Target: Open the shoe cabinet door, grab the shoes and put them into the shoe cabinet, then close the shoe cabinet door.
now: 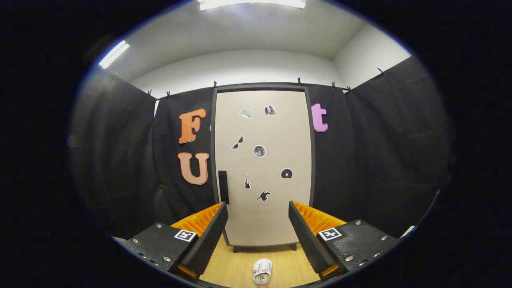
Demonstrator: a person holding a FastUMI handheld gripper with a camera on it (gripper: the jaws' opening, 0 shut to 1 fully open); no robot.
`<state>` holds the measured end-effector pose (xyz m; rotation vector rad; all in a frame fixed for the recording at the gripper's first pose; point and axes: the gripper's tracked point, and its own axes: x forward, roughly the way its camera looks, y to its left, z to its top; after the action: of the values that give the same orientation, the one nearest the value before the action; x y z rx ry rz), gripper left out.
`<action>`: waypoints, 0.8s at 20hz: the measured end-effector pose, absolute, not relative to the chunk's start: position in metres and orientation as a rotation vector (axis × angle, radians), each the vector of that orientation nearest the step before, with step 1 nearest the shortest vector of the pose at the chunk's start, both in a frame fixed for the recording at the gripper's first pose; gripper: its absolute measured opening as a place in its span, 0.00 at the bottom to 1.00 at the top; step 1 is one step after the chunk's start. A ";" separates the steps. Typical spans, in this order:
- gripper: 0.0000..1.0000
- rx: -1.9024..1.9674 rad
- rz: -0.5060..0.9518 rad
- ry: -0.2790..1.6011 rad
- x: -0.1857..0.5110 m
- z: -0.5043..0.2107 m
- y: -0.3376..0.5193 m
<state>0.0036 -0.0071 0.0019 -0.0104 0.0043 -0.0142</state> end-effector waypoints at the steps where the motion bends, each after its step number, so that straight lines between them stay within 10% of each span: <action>1: 0.95 -0.009 -0.014 0.005 0.005 0.002 -0.008; 16: 0.95 -0.017 0.085 -0.032 0.122 -0.010 0.074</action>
<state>0.1215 0.0743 -0.0102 -0.0167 -0.0320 0.0849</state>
